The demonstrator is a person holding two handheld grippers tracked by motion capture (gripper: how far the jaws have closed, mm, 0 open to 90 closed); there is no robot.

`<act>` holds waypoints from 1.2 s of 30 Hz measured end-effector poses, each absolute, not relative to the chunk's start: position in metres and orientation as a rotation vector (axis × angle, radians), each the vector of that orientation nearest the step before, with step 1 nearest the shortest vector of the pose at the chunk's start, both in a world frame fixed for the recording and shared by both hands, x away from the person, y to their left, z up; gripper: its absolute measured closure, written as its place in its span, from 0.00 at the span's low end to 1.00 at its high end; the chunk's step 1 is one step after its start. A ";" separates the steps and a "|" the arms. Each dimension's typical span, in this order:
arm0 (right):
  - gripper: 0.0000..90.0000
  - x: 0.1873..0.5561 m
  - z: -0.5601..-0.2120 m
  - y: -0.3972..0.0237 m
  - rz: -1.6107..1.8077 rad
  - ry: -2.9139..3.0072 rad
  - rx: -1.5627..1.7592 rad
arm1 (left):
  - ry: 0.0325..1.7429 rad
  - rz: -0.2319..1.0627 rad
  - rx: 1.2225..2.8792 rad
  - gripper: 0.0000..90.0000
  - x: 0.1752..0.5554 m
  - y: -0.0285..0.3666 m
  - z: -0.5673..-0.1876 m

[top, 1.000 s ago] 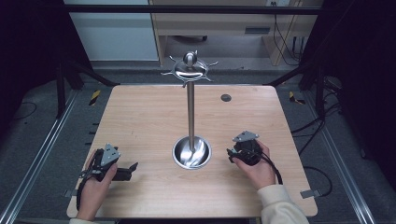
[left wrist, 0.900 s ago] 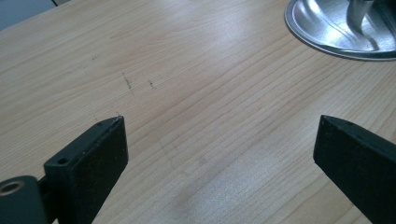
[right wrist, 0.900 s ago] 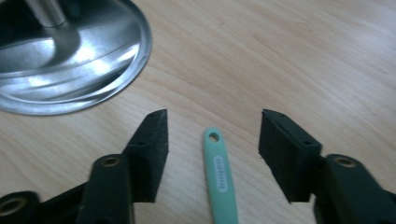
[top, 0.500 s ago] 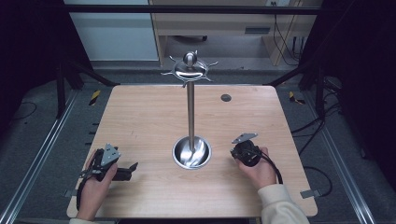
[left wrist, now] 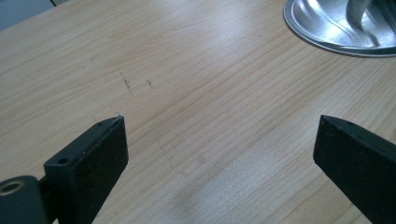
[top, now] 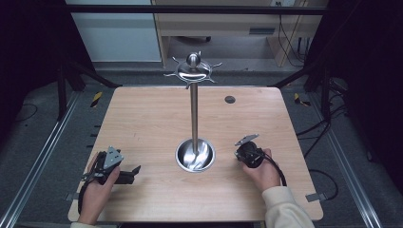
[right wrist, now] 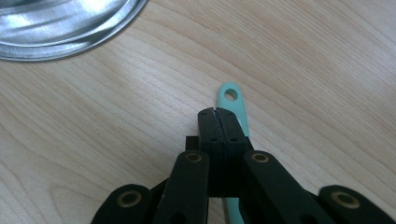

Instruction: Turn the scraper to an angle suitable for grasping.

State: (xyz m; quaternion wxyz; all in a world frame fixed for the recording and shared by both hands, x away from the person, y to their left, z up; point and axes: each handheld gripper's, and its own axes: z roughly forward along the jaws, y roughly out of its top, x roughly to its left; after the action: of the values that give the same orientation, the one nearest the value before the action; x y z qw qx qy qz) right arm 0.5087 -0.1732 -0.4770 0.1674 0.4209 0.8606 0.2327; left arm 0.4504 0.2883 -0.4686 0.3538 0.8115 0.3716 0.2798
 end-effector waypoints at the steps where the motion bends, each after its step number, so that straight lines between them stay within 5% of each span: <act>1: 1.00 0.509 -0.477 -0.174 0.662 2.446 1.204 | 0.960 0.724 2.099 0.03 0.450 0.288 -0.469; 36: 0.97 0.524 -0.457 -0.203 0.653 2.354 1.413 | 0.976 0.729 2.102 0.03 0.446 0.289 -0.469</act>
State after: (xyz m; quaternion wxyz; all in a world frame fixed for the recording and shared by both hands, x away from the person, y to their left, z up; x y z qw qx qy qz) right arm 0.5236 -0.2026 -0.4567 0.1589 0.4944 0.8235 0.2285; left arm 0.4459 0.2892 -0.4693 0.3485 0.8109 0.3766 0.2813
